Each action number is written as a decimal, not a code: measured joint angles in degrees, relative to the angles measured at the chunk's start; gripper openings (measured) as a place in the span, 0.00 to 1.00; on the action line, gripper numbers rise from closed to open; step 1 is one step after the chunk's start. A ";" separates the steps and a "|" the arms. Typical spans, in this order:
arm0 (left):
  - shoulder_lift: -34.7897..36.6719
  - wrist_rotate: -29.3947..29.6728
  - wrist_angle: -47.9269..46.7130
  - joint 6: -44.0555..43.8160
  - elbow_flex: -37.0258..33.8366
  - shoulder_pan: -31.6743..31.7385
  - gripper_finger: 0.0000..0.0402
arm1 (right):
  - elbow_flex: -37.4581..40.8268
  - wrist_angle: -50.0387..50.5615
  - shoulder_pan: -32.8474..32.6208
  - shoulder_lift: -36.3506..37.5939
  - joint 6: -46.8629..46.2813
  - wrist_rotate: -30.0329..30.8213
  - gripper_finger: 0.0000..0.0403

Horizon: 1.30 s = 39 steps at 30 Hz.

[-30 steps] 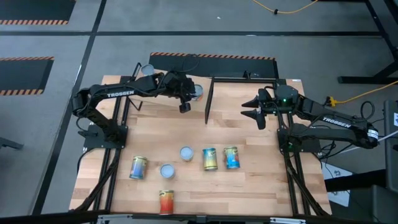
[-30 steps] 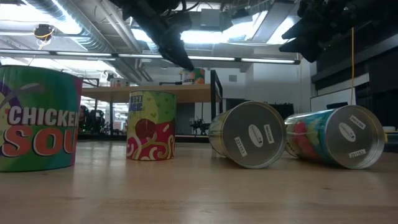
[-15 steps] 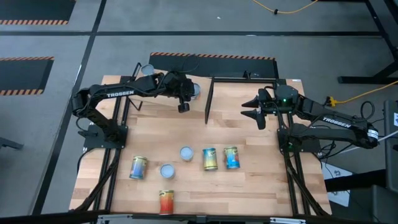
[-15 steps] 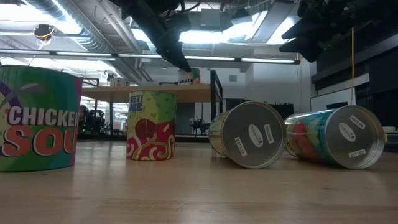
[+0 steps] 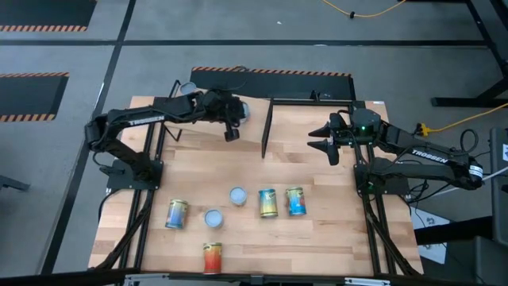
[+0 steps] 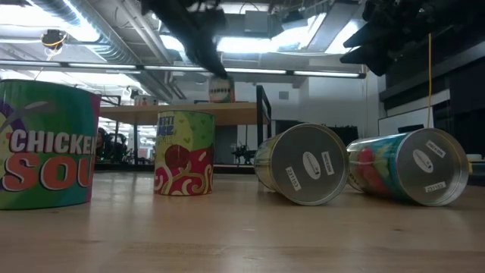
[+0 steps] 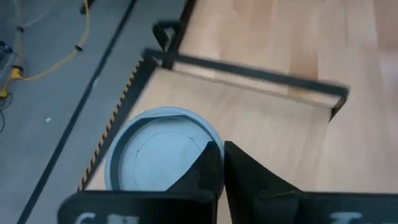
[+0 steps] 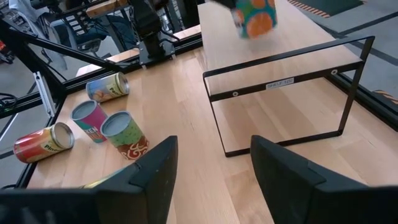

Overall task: Pick and place cans onto a shelf
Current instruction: Put the canned oranges on the shelf aligned with the other white canned carrot

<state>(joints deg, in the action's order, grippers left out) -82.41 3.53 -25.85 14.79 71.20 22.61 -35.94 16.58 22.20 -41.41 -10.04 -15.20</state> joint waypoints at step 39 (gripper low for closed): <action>29.11 16.46 -33.22 -18.21 -10.03 8.63 0.00 | 0.00 0.00 -0.02 0.02 0.17 0.00 0.51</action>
<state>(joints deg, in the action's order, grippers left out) -53.30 19.99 -59.07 -3.42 61.17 31.24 -35.94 16.58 22.17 -41.39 -9.87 -15.20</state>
